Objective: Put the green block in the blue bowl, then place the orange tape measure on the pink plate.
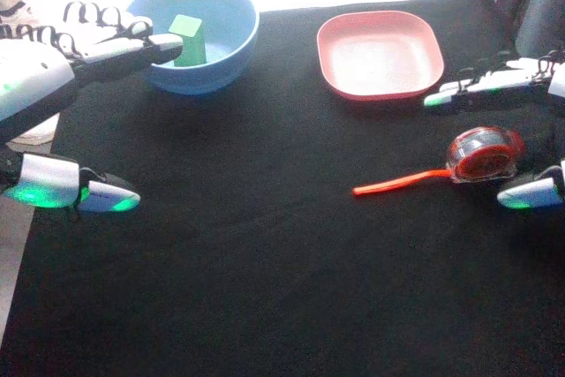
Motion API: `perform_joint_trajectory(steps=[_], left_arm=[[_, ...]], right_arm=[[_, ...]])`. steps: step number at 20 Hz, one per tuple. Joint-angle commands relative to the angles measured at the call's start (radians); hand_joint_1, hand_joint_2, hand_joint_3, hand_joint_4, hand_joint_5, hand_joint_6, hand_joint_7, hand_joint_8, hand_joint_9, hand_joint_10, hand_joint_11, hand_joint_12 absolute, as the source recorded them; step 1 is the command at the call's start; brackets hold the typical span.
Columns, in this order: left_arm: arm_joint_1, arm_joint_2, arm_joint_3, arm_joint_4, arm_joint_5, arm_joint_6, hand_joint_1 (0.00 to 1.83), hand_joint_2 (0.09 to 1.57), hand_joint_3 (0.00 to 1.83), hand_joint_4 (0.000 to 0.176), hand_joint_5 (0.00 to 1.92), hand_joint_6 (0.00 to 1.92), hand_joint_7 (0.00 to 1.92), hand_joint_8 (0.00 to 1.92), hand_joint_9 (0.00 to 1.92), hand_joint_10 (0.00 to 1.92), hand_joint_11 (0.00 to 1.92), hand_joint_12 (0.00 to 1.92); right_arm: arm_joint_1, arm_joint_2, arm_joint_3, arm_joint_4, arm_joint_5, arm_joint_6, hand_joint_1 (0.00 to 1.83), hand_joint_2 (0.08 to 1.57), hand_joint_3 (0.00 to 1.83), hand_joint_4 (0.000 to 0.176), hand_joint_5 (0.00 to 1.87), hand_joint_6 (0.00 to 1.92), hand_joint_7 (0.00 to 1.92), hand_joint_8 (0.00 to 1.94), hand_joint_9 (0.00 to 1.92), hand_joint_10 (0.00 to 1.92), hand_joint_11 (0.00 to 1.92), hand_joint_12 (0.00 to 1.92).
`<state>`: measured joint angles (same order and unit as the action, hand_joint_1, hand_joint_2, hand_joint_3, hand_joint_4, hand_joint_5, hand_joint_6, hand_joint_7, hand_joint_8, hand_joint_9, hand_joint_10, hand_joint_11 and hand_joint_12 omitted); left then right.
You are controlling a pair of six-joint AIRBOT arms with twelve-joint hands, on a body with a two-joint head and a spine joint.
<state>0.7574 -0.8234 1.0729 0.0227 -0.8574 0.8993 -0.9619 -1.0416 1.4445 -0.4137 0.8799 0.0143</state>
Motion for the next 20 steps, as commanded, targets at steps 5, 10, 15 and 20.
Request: perform_joint_trajectory(steps=[5,10,15,20], left_arm=[[-0.004,-0.003,0.001,-0.02,-0.111,-0.002,0.7,0.86,0.0,0.176,0.13,0.0,0.05,0.0,0.0,0.0,0.0,0.01],[0.003,-0.003,0.001,-0.02,-0.112,-0.009,0.69,0.86,0.0,0.176,0.15,0.01,0.07,0.0,0.0,0.0,0.0,0.0],[0.036,-0.002,0.001,-0.031,-0.134,-0.024,0.66,0.87,0.0,0.175,0.15,0.0,0.07,0.0,0.01,0.01,0.03,0.01],[0.064,0.003,-0.001,-0.034,-0.159,-0.048,0.63,0.86,0.0,0.145,0.19,0.01,0.11,0.01,0.03,0.01,0.04,0.02]], right_arm=[[0.032,-0.025,0.017,0.03,0.079,0.007,1.27,1.13,0.0,0.0,0.94,0.65,0.97,1.13,0.95,0.72,0.63,1.51],[0.033,-0.034,0.027,0.047,0.078,0.007,1.29,1.11,0.0,0.0,1.05,0.62,0.95,1.24,0.98,1.25,0.86,1.53],[0.047,0.013,0.003,0.088,0.16,0.008,1.39,1.05,0.0,0.0,1.13,0.68,1.1,0.59,1.07,1.07,0.91,1.19],[0.102,0.1,-0.014,0.13,0.23,-0.006,1.32,1.03,0.0,0.0,1.31,0.17,1.16,0.88,1.07,1.15,0.95,1.43]])
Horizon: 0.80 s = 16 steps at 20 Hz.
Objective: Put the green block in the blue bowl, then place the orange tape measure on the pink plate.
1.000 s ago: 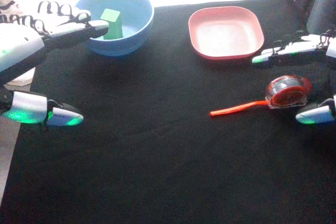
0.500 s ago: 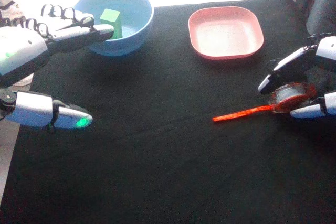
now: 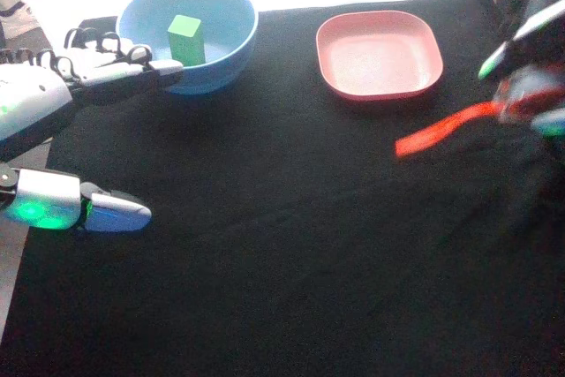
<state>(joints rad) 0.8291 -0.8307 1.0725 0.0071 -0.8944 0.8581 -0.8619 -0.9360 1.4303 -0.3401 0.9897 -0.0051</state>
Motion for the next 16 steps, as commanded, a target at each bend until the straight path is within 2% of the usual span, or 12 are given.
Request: perform_joint_trajectory(steps=[1,2,3,4,6,8,10,11,12,14,15,16], left_arm=[[-0.001,0.013,-0.004,-0.021,-0.13,-0.01,0.63,0.85,0.0,0.141,0.2,0.01,0.12,0.01,0.04,0.01,0.05,0.03],[0.007,0.015,-0.006,-0.025,-0.137,-0.012,0.65,0.85,0.0,0.134,0.21,0.01,0.13,0.02,0.05,0.01,0.05,0.03],[0.013,0.015,-0.006,-0.03,-0.141,-0.012,0.68,0.85,0.0,0.118,0.21,0.01,0.14,0.01,0.05,0.01,0.06,0.03],[0.013,0.015,-0.006,-0.03,-0.14,-0.012,0.66,0.86,0.0,0.128,0.2,0.01,0.12,0.01,0.06,0.01,0.06,0.04],[0.014,0.015,-0.006,-0.031,-0.136,-0.012,0.69,0.86,0.0,0.143,0.2,0.0,0.15,0.0,0.13,0.01,0.15,0.08],[0.014,0.012,-0.006,-0.03,-0.141,-0.012,0.71,0.87,0.0,0.134,0.2,0.0,0.16,0.0,0.13,0.01,0.14,0.08],[0.014,0.011,-0.008,-0.03,-0.148,-0.012,0.72,0.86,0.0,0.132,0.2,0.0,0.16,0.0,0.13,0.0,0.12,0.07],[0.014,0.01,-0.009,-0.03,-0.148,-0.012,0.73,0.86,0.0,0.144,0.2,0.0,0.15,0.0,0.13,0.0,0.13,0.08],[0.014,0.009,-0.009,-0.029,-0.148,-0.012,0.74,0.87,0.0,0.14,0.19,0.0,0.14,0.0,0.13,0.0,0.14,0.08],[0.014,0.008,-0.009,-0.029,-0.148,-0.012,0.76,0.87,0.0,0.143,0.19,0.0,0.12,0.0,0.11,0.0,0.13,0.09],[0.014,0.008,-0.008,-0.028,-0.147,-0.012,0.75,0.87,0.0,0.145,0.19,0.0,0.13,0.0,0.12,0.0,0.14,0.09],[0.014,0.007,-0.008,-0.028,-0.145,-0.012,0.75,0.87,0.0,0.145,0.19,0.0,0.13,0.0,0.13,0.01,0.17,0.11]], right_arm=[[0.033,-0.001,0.0,0.057,0.119,-0.011,1.3,1.03,0.0,0.0,1.32,0.1,1.15,0.94,1.09,1.31,0.96,1.66],[0.065,-0.001,0.006,0.058,0.118,-0.028,1.23,1.01,0.0,0.0,1.29,0.35,1.16,1.13,1.14,1.79,1.17,1.87],[0.108,-0.011,0.02,0.061,0.115,-0.042,1.29,1.03,0.0,0.0,1.24,0.34,1.17,0.97,1.08,1.34,0.95,1.57],[0.151,-0.045,0.051,0.062,0.105,-0.044,1.3,1.02,0.0,0.0,1.24,0.36,1.2,0.84,1.09,1.15,0.92,1.43],[0.209,-0.11,0.111,0.06,0.066,-0.044,1.38,1.06,0.01,0.0,1.12,0.44,1.13,0.78,1.01,1.22,0.91,1.29],[0.264,-0.176,0.174,0.02,-0.021,-0.043,1.29,1.0,0.0,0.0,1.3,0.28,1.29,0.59,1.19,0.9,1.01,1.32],[0.29,-0.233,0.228,-0.02,-0.094,-0.023,1.4,1.02,0.0,0.0,1.1,0.61,1.39,0.14,1.15,0.98,1.08,0.98],[0.296,-0.259,0.255,-0.035,-0.126,-0.014,1.41,1.01,0.0,0.0,1.14,0.5,1.36,0.22,1.15,0.98,1.08,0.94],[0.301,-0.288,0.281,-0.051,-0.163,-0.011,1.41,1.02,0.0,0.0,1.11,0.66,1.38,0.09,1.13,1.03,1.06,1.0],[0.321,-0.331,0.322,-0.097,-0.223,-0.002,1.41,1.0,0.0,0.0,1.2,0.45,1.4,0.09,1.22,0.89,1.16,1.05],[0.338,-0.357,0.347,-0.131,-0.262,0.001,1.41,0.99,0.0,0.0,1.26,0.28,1.38,0.2,1.21,0.89,1.09,1.08],[0.349,-0.384,0.373,-0.155,-0.297,0.003,1.41,1.01,0.0,0.0,1.2,0.48,1.44,0.09,1.09,1.03,0.81,1.19]])
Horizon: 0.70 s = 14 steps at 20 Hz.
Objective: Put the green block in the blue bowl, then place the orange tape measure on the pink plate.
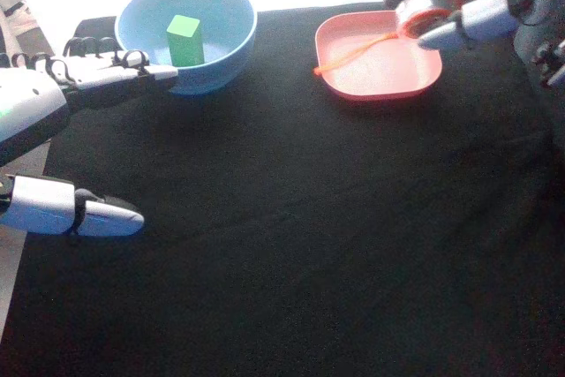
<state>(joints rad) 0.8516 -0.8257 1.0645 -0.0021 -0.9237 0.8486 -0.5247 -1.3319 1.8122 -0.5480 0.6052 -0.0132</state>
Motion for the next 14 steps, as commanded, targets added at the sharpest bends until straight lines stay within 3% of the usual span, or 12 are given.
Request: perform_joint_trajectory(steps=[1,3,4,5,6,8,9,10,11,12,13,14], left_arm=[[-0.009,-0.001,0.002,-0.018,-0.114,-0.002,0.74,0.86,0.0,0.126,0.2,0.0,0.13,0.0,0.13,0.01,0.15,0.1],[-0.011,-0.009,0.006,-0.017,-0.111,-0.002,0.74,0.86,0.0,0.124,0.21,0.01,0.14,0.0,0.13,0.0,0.14,0.1],[-0.013,-0.013,0.009,-0.016,-0.11,-0.003,0.74,0.86,0.0,0.111,0.21,0.01,0.13,0.0,0.12,0.0,0.12,0.1],[-0.016,-0.015,0.01,-0.015,-0.109,-0.003,0.75,0.86,0.0,0.104,0.22,0.01,0.13,0.0,0.1,0.0,0.09,0.09],[-0.02,-0.017,0.011,-0.011,-0.108,-0.003,0.73,0.86,0.0,0.124,0.21,0.0,0.13,0.0,0.1,0.0,0.1,0.1],[-0.023,-0.018,0.011,-0.009,-0.11,-0.003,0.74,0.85,0.0,0.123,0.22,0.0,0.13,0.0,0.1,0.01,0.11,0.11],[-0.023,-0.019,0.011,-0.009,-0.112,-0.004,0.73,0.85,0.0,0.122,0.21,0.0,0.13,0.0,0.1,0.0,0.11,0.11],[-0.023,-0.019,0.011,-0.009,-0.112,-0.004,0.75,0.86,0.0,0.108,0.22,0.0,0.14,0.0,0.09,0.0,0.08,0.11],[-0.023,-0.019,0.011,-0.008,-0.113,-0.006,0.75,0.86,0.0,0.107,0.22,0.0,0.14,0.0,0.1,0.0,0.1,0.12],[-0.023,-0.019,0.011,-0.008,-0.115,-0.007,0.75,0.86,0.0,0.122,0.21,0.0,0.14,0.0,0.11,0.01,0.1,0.12],[-0.023,-0.018,0.01,-0.008,-0.117,-0.008,0.74,0.86,0.0,0.123,0.21,0.0,0.14,0.0,0.11,0.01,0.11,0.13],[-0.022,-0.018,0.01,-0.008,-0.121,-0.011,0.74,0.86,0.0,0.123,0.21,0.0,0.14,0.0,0.11,0.01,0.11,0.13]], right_arm=[[0.023,-0.011,0.011,0.034,0.065,0.013,1.41,1.01,0.0,0.0,1.11,0.7,1.5,0.01,1.05,1.0,0.25,1.03],[0.033,-0.046,0.038,0.012,0.045,0.024,1.41,1.02,0.0,0.0,1.08,0.76,1.48,0.01,1.05,1.05,0.33,1.06],[0.037,-0.06,0.047,-0.001,0.035,0.027,1.49,1.03,0.0,0.0,1.07,0.71,1.41,0.0,1.14,0.92,0.7,1.43],[0.039,-0.072,0.053,-0.012,0.026,0.027,1.5,1.03,0.0,0.0,1.06,0.73,1.39,0.01,1.19,0.82,0.8,1.49],[0.04,-0.086,0.06,-0.027,0.014,0.027,1.51,1.03,0.0,0.0,1.05,0.75,1.37,0.01,1.21,0.73,0.92,1.45],[0.04,-0.099,0.066,-0.055,0.001,0.027,1.51,1.02,0.0,0.0,1.05,0.69,1.37,0.02,1.23,0.67,0.98,1.4],[0.04,-0.1,0.065,-0.066,-0.003,0.027,1.51,1.03,0.0,0.0,1.02,0.69,1.38,0.02,1.25,0.66,0.89,1.45],[0.04,-0.101,0.065,-0.075,-0.009,0.028,1.38,0.89,0.0,0.0,0.8,0.07,1.08,0.01,0.87,0.77,0.68,1.42],[0.04,-0.101,0.065,-0.084,-0.013,0.036,1.19,0.87,0.0,0.0,0.68,0.01,0.68,0.0,0.55,0.38,0.32,1.34],[0.04,-0.101,0.066,-0.089,-0.013,0.049,1.04,0.86,0.0,0.028,0.56,0.0,0.45,0.0,0.33,0.17,0.06,1.16],[0.04,-0.101,0.066,-0.092,-0.013,0.055,0.95,0.86,0.0,0.079,0.43,0.0,0.25,0.0,0.2,0.06,0.01,0.89],[0.04,-0.1,0.067,-0.099,-0.013,0.067,0.95,0.86,0.0,0.079,0.43,0.0,0.25,0.0,0.2,0.06,0.01,0.89]])
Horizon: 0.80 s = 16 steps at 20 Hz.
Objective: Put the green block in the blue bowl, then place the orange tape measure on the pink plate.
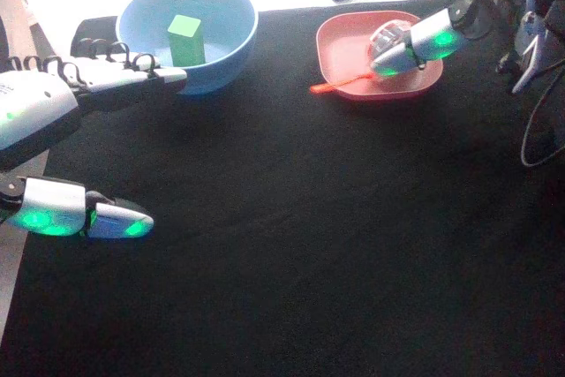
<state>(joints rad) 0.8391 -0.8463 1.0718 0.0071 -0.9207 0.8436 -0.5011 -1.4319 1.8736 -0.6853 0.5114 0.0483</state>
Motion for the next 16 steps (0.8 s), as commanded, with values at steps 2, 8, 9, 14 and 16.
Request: perform_joint_trajectory(steps=[2,8,9,14,16], left_arm=[[-0.01,0.002,0.003,-0.018,-0.131,-0.007,0.77,0.86,0.0,0.112,0.22,0.0,0.15,0.01,0.14,0.01,0.14,0.15],[0.018,0.018,-0.012,-0.061,-0.222,-0.008,0.79,0.84,0.0,0.078,0.2,0.0,0.11,0.0,0.07,0.0,0.01,0.11],[0.036,0.033,-0.023,-0.078,-0.262,-0.008,0.84,0.81,0.0,0.115,0.16,0.0,0.09,0.0,0.04,0.0,0.0,0.1],[0.23,0.087,-0.09,-0.262,-0.616,-0.007,0.69,0.91,0.0,0.175,0.03,0.0,0.05,0.01,0.06,0.0,0.0,0.19],[0.29,0.087,-0.11,-0.306,-0.715,-0.007,0.65,0.97,0.01,0.16,0.02,0.0,0.06,0.0,0.01,0.0,0.0,0.04]], right_arm=[[0.016,0.0,0.006,0.035,0.081,0.011,0.9,0.87,0.01,0.102,0.33,0.0,0.18,0.0,0.19,0.02,0.0,0.91],[0.016,0.131,-0.114,0.126,0.231,0.054,0.73,0.82,0.0,0.175,0.14,0.0,0.03,0.0,0.03,0.01,0.0,0.44],[0.014,0.176,-0.152,0.155,0.277,0.054,0.71,0.81,0.0,0.176,0.09,0.0,0.02,0.0,0.0,0.0,0.0,0.09],[-0.078,0.384,-0.368,0.358,0.575,0.006,0.78,0.8,0.0,0.15,0.05,0.0,0.0,0.0,0.0,0.0,0.0,0.0],[-0.16,0.449,-0.452,0.473,0.683,-0.069,0.87,0.83,0.01,0.167,0.06,0.0,0.04,0.01,0.0,0.0,0.0,0.0]])
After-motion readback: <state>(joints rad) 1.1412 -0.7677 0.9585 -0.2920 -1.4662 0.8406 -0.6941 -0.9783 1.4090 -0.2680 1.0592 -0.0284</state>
